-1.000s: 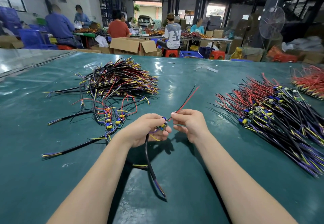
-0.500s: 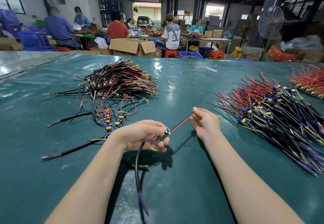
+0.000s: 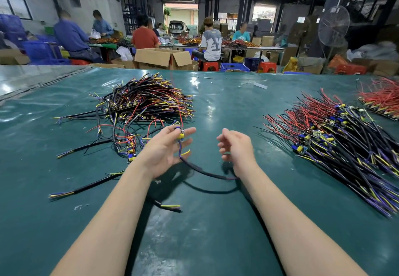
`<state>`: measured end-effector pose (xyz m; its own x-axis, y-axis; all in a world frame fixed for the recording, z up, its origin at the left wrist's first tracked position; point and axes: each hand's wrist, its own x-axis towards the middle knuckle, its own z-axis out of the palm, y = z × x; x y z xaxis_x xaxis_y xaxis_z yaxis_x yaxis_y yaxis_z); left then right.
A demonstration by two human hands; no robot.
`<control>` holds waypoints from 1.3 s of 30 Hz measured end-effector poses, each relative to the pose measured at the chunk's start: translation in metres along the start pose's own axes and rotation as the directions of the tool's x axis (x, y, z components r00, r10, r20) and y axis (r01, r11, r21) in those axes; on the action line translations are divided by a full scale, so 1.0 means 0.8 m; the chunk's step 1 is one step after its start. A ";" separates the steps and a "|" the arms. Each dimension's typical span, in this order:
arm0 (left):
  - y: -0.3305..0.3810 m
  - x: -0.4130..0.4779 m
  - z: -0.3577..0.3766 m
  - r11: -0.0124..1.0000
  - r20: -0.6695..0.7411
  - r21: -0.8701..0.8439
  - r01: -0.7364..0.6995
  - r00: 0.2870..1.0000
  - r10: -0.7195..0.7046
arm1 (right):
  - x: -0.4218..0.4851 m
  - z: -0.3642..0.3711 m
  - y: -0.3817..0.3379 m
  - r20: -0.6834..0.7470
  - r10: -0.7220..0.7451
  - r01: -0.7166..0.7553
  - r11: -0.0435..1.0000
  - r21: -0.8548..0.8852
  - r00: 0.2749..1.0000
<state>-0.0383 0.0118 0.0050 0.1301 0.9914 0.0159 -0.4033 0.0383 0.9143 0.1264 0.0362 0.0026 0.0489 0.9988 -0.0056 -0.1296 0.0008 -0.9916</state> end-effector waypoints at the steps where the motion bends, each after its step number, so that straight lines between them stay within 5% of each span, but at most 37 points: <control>1: -0.001 0.002 0.001 1.000 -0.028 0.019 -0.020 0.999 0.021 | -0.006 0.005 -0.003 0.106 -0.027 0.035 0.997 -0.075 0.994; 4: -0.010 0.006 0.011 0.997 -0.064 0.070 -0.044 0.997 0.048 | -0.022 0.020 -0.007 0.384 -0.092 0.241 0.901 -0.360 0.919; 7: -0.018 0.006 0.024 0.997 -0.062 0.024 -0.072 0.995 0.074 | -0.029 0.031 0.000 0.401 -0.216 0.436 0.659 -0.613 0.890; 15: -0.008 0.007 0.018 0.971 -0.197 -0.008 -0.237 0.953 0.231 | -0.029 0.033 0.005 0.238 -0.169 0.245 0.907 -0.341 0.957; 25: -0.007 0.004 0.022 0.938 -0.171 -0.164 -0.306 0.945 0.278 | -0.034 0.039 0.007 0.330 -0.306 0.423 0.820 -0.385 0.893; 34: -0.011 0.004 0.019 0.924 -0.047 -0.285 -0.255 0.967 0.252 | -0.034 0.029 -0.009 0.495 -0.031 0.198 0.937 -0.287 0.868; 39: -0.013 0.004 0.018 0.931 -0.133 -0.300 -0.206 0.976 0.174 | -0.034 0.023 -0.013 0.511 0.050 0.117 0.950 -0.289 0.858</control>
<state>-0.0206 0.0128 0.0019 -0.0631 0.9907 0.1205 -0.6743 -0.1314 0.7267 0.1080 0.0098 0.0154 -0.4708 0.8821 0.0120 0.1684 0.1032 -0.9803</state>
